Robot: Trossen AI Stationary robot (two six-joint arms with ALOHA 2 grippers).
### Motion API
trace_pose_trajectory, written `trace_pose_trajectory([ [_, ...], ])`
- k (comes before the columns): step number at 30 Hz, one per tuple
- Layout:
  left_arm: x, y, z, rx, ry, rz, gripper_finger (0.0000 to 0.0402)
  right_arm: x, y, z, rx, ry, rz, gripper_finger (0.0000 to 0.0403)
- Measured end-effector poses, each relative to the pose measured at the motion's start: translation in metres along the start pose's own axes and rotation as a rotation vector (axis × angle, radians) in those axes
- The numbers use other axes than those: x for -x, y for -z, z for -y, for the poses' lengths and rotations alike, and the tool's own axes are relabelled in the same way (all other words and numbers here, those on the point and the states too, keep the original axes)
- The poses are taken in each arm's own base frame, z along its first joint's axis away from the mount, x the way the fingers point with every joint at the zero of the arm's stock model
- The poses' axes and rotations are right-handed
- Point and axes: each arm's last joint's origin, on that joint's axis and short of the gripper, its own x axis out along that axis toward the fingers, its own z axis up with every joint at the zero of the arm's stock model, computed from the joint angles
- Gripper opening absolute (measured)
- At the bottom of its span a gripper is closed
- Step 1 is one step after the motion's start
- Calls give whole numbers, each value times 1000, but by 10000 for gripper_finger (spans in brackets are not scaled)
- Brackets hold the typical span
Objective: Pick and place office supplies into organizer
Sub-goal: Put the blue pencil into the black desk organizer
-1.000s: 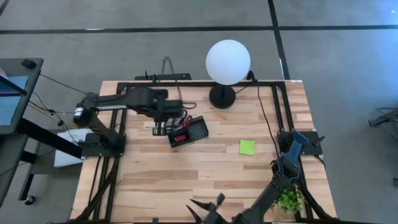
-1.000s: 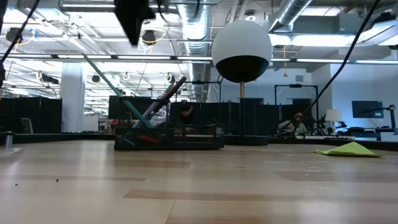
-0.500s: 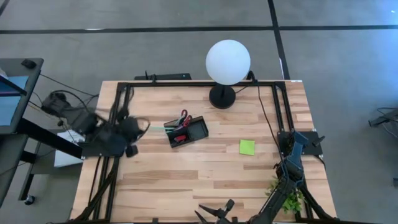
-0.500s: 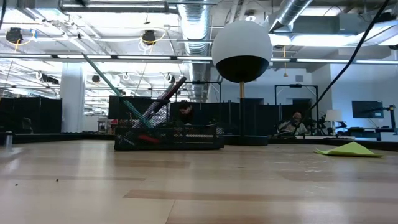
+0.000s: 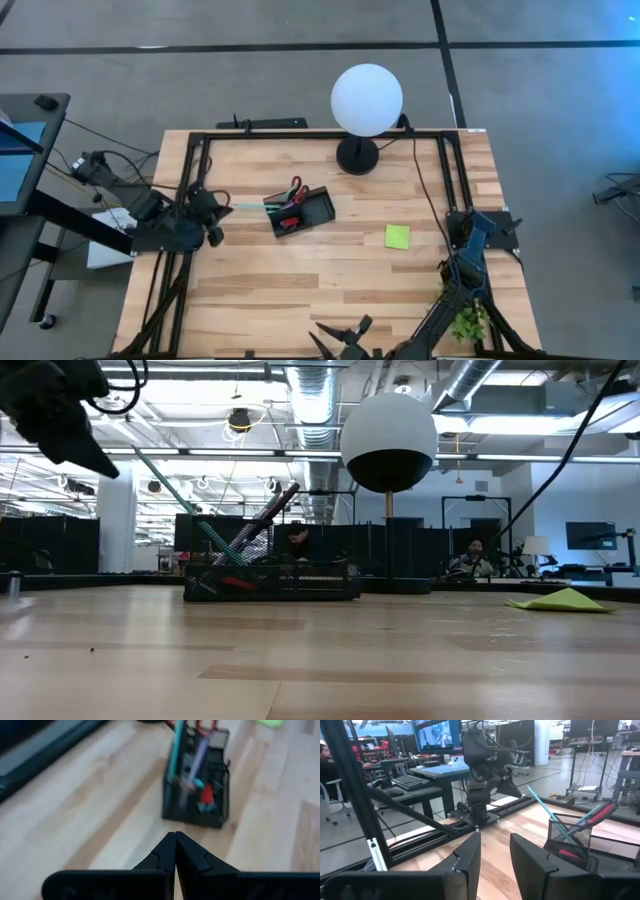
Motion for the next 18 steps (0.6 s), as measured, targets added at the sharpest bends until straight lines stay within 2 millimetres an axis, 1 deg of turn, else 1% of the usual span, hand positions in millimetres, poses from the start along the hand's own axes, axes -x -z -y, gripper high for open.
trace_pose_trajectory([
  [5, -3, -8, -6, 10, -45, 39, 0, -7, -1, 1, 2, 14, 1, 98],
  [9, -8, -19, -3, -4, 11, 64, 0, -8, -1, 1, 1, 13, -2, 98],
  [13, -13, -35, 1, 0, 57, 137, 0, -6, 0, 1, 2, 7, -5, 98],
  [18, -23, -53, 1, -1, 101, 201, 0, -2, 0, 0, 2, -2, -7, 98],
])
